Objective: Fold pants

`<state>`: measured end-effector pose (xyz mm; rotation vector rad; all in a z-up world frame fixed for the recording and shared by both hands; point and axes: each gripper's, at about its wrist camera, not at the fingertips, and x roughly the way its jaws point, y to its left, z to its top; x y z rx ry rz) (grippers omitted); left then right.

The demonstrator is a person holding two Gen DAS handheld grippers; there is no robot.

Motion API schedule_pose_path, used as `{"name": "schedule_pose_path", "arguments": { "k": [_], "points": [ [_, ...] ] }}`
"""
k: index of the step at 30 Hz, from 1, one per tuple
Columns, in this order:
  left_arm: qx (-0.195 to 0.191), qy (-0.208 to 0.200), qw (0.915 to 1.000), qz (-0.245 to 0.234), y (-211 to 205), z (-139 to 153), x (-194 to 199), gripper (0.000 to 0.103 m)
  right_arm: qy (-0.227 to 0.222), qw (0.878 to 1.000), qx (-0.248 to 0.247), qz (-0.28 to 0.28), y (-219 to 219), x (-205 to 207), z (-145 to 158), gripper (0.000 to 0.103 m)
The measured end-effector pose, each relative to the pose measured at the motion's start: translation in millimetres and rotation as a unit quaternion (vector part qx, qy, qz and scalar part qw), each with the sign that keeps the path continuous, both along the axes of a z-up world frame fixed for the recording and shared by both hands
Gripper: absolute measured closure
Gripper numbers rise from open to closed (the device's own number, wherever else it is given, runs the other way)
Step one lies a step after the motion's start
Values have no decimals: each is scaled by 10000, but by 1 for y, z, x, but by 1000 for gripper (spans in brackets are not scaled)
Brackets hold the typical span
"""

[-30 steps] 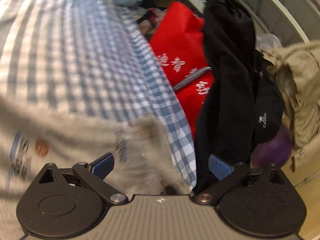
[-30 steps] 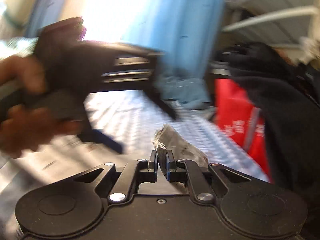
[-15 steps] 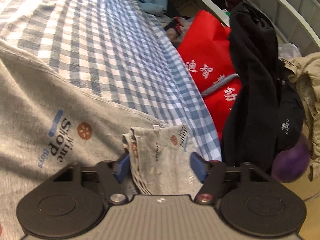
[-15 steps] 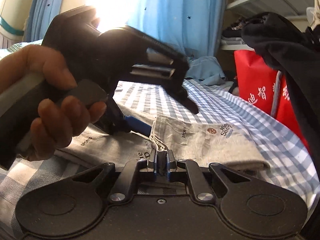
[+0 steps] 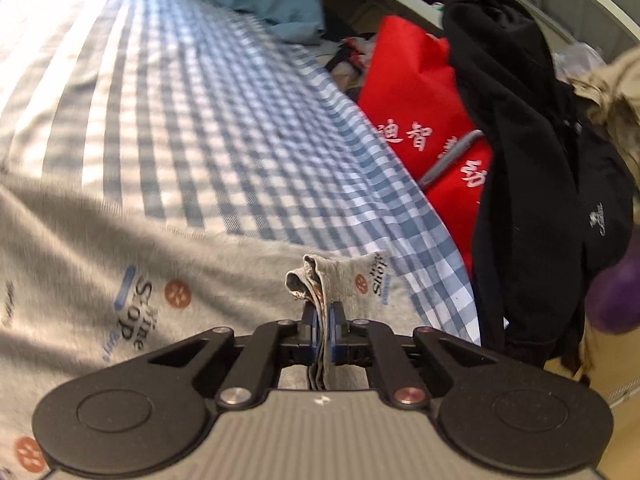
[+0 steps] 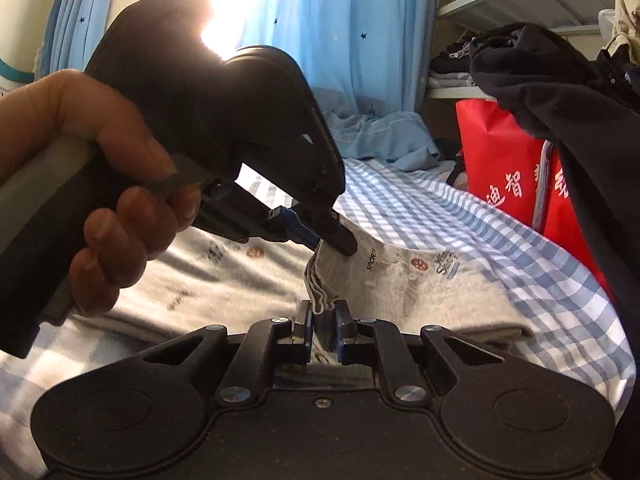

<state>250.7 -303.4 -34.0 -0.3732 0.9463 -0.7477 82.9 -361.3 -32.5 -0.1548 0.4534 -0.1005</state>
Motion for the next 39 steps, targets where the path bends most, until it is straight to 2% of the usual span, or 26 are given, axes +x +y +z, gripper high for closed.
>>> {"name": "schedule_pose_path", "arguments": {
  "k": [9,14,19,23,30,36,39],
  "points": [
    [234,-306,9990,-243,46,47,3,98,-286,9990,119,333,47,-4,35,92],
    [412,-156,9988,-217,97,54,9,98,-230,9962,175,816,97,-1,45,94],
    [623,-169,9979,-69,147,51,11,98,-116,9915,258,1269,145,4,45,95],
    [646,-50,9979,92,179,39,16,98,45,9875,266,1551,177,11,41,96],
    [601,260,9975,270,217,9,27,98,412,9843,242,1701,203,18,29,96],
    [621,387,9968,316,229,-9,29,98,442,9846,196,1681,193,3,24,70],
    [647,308,9967,376,230,-12,25,94,376,9877,84,1513,177,-8,16,48]
  ]
}}
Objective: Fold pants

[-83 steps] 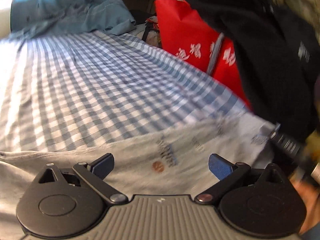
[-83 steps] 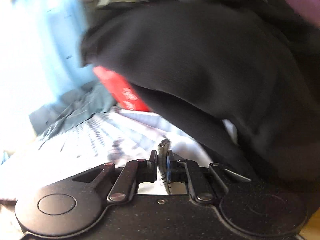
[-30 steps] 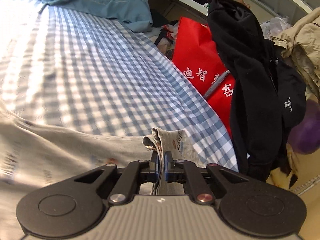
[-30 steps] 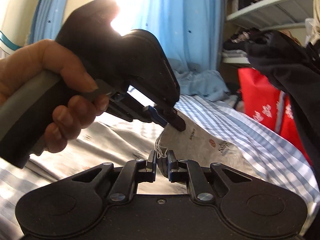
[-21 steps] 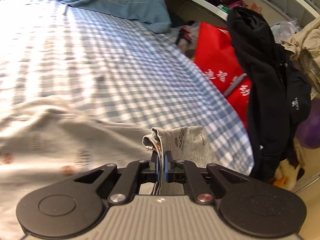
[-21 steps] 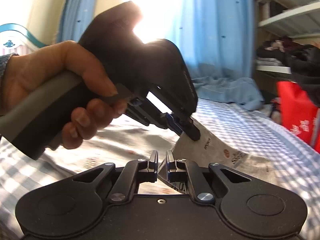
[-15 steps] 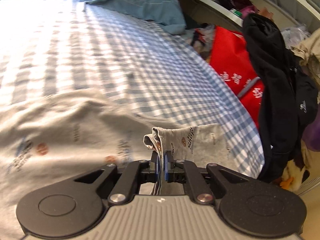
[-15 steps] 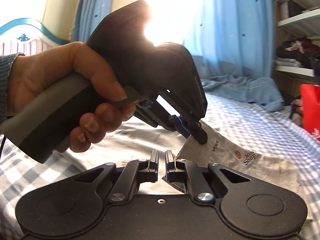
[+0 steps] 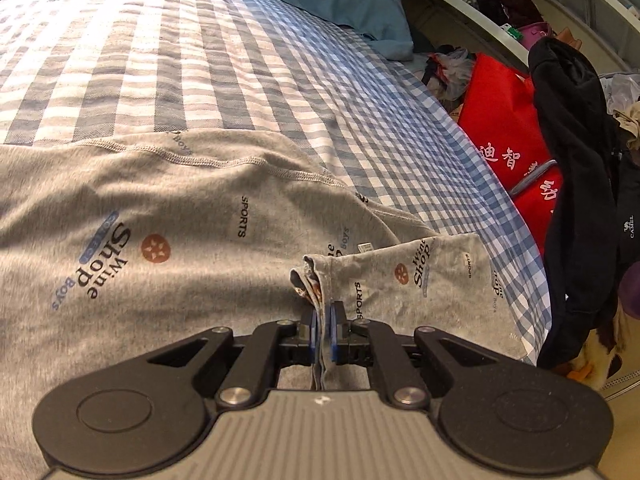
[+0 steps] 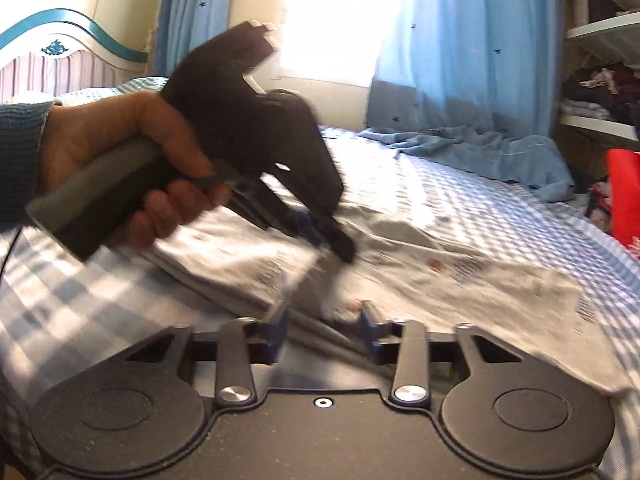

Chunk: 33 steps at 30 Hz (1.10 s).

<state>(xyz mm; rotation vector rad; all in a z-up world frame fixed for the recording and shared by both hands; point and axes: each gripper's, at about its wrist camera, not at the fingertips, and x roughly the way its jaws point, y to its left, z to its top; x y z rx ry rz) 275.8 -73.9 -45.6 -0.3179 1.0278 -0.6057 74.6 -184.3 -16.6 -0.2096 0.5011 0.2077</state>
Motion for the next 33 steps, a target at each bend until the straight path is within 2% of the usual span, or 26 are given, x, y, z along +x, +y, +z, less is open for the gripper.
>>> {"name": "schedule_pose_path", "arguments": {
  "k": [2,3,4,5,6,7,9,11,14,15,19,21,23,26,29,33],
  "points": [
    [282,-141,9993,217,1,4,-8,78,-126,9996,-64,-239,-15,-11,-2,22],
    [456,-268,9980,345,1,8,-14,65,-240,9989,-123,-375,-24,-14,-1,17],
    [631,-459,9958,486,0,14,-21,45,-401,9975,-220,-543,-34,-19,0,8],
    [799,-700,9925,610,-2,20,-29,33,-571,9952,-344,-722,-43,-21,1,0],
    [955,-947,9884,706,-5,24,-36,18,-767,9912,-514,-952,-55,-18,3,1],
    [1142,-1215,9829,781,-11,28,-43,15,-891,9871,-673,-1148,-65,-14,5,1],
    [1458,-1492,9750,769,-28,29,-51,14,-943,9807,-977,-1410,-89,6,11,1],
    [1647,-1608,9705,715,-45,24,-55,13,-1052,9760,-1219,-1469,-108,32,14,1],
    [2032,-1543,9632,850,-62,8,-57,13,-912,9748,-1564,-1303,-137,79,11,1],
    [2074,-1537,9619,903,-64,2,-59,14,-874,9745,-1630,-1273,-145,93,8,1],
    [2128,-2008,9515,950,-63,-10,-77,11,-700,9669,-2120,-1237,-163,129,-8,1],
    [2069,-2016,9524,970,-59,-11,-79,10,-512,9576,-2489,-1356,-172,142,-24,1],
    [2034,-1973,9539,988,-57,-12,-78,8,-431,9650,-2180,-1391,-187,144,-26,1],
    [2071,-1996,9527,979,-58,-13,-77,6,-378,9626,-2160,-1593,-193,148,-26,1],
    [2033,-1983,9538,986,-58,-14,-76,5,-268,9665,-1889,-1718,-204,150,-21,1],
    [2044,-1935,9548,952,-58,-11,-75,3,-429,9576,-1854,-2161,-212,123,-5,1]
  ]
}}
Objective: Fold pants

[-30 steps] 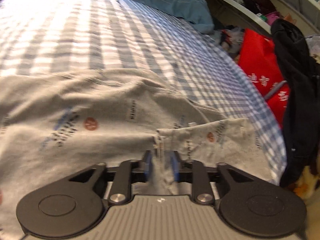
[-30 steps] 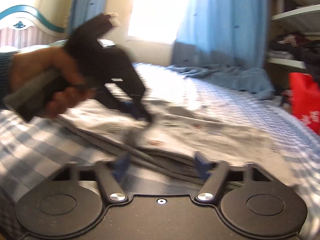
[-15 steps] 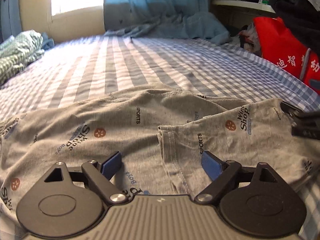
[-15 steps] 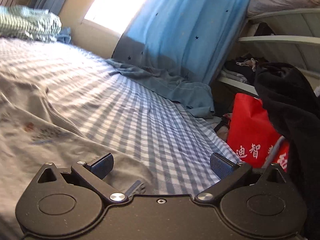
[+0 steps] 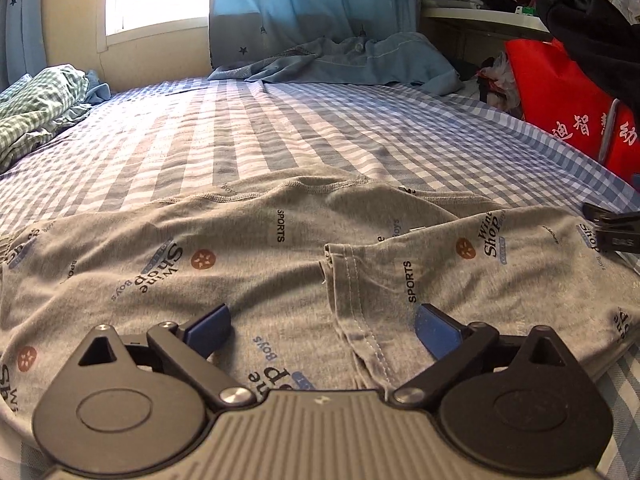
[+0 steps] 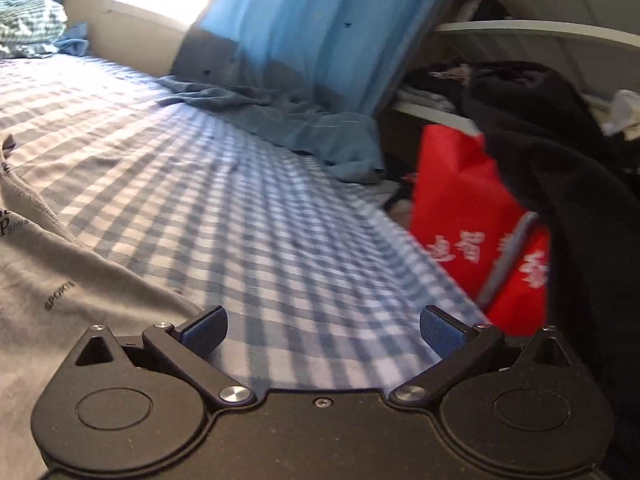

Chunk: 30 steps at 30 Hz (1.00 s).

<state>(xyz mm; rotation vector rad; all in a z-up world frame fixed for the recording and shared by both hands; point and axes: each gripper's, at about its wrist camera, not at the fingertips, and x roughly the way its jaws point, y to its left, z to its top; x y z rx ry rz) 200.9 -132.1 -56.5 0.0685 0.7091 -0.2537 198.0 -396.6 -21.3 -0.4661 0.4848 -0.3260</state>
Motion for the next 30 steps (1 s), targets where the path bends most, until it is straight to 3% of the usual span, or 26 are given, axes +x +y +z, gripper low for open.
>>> {"name": "schedule_pose_path", "arguments": {
  "k": [5,7,8,10,12,14,18,21,25,27,30],
  "points": [
    [-103,26,9998,-154,0,11,-23,1,-246,9991,79,322,17,-75,9,1],
    [107,18,9998,-149,-3,6,-31,1,-100,9995,-30,302,22,-92,0,1],
    [216,-40,9997,-129,-4,1,-36,1,-31,9997,-122,203,23,-98,-7,1],
    [58,-109,9999,-65,3,0,-42,1,15,9999,-103,-57,17,-105,-22,1],
    [-1,-79,10000,-26,8,1,-43,1,-156,9989,344,-278,4,-113,-26,1],
    [6,-101,9999,-31,11,3,-46,1,-146,9968,639,-449,-2,-115,-21,1],
    [-69,-111,9999,16,26,10,-58,1,-456,9972,463,-379,16,-120,-3,1],
    [-222,-73,9994,264,51,15,-69,1,-535,9974,476,-64,40,-117,3,1],
    [-315,59,9963,798,100,21,-79,1,-19,9991,245,349,75,-97,-16,1],
    [-410,98,9927,1133,133,24,-83,1,-115,9996,-56,251,90,-93,-18,1],
    [-610,152,9839,1671,183,26,-86,1,-315,9982,145,489,108,-87,-2,1]
  ]
}}
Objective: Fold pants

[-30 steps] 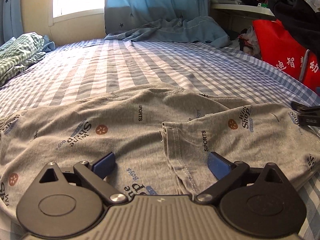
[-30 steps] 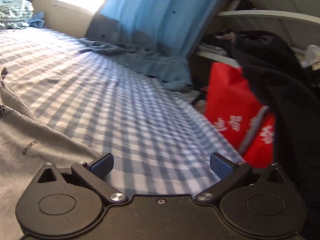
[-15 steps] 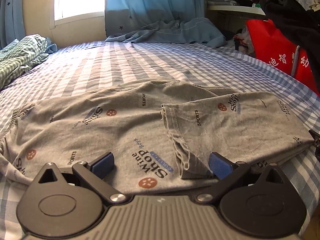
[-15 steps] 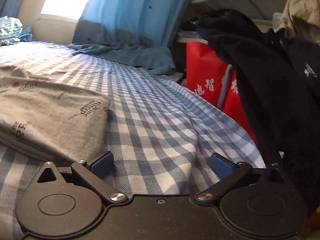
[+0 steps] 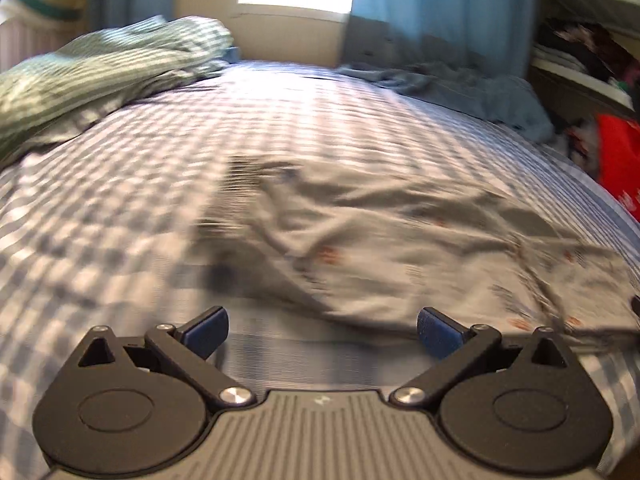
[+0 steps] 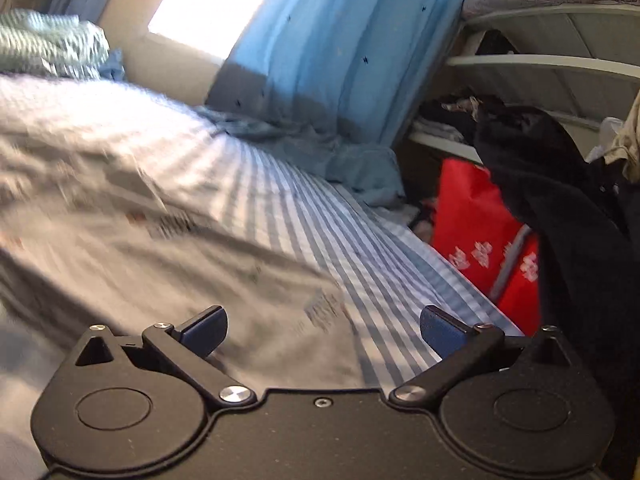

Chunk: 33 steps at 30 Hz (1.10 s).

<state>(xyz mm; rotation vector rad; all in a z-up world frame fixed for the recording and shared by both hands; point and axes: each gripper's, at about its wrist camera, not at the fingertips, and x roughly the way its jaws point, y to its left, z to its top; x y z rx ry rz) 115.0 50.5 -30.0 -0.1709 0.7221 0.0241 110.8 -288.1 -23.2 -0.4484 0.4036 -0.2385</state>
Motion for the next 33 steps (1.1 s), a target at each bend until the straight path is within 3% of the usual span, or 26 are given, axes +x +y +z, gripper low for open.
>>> {"name": "schedule_pose_path", "arguments": {
  "k": [3,6,10,12,15,19,23,28,33],
  "points": [
    [-317,29,9986,419,39,1,5,1,-99,9992,94,373,32,15,14,1],
    [-704,-192,9960,518,65,5,11,1,50,9956,114,927,74,34,14,1],
    [-924,-377,9938,494,79,7,25,2,326,9881,-5,1502,125,58,5,1],
    [-1160,-380,9913,482,83,2,35,7,432,9870,-139,1542,144,68,-1,1],
    [-1595,-444,9853,412,90,-5,45,22,710,9864,-394,1431,160,80,-15,1],
    [-2194,-451,9728,587,99,-24,50,40,639,9866,-496,1417,161,76,-17,1],
    [-2452,-609,9639,840,105,-31,42,44,651,9866,-485,1415,161,76,-18,1],
    [-2434,-543,9636,963,104,-30,48,44,635,9867,-465,1426,160,76,-16,1],
    [-2416,-463,9619,1193,103,-29,49,50,79,9904,99,1377,151,54,10,1]
  ]
}}
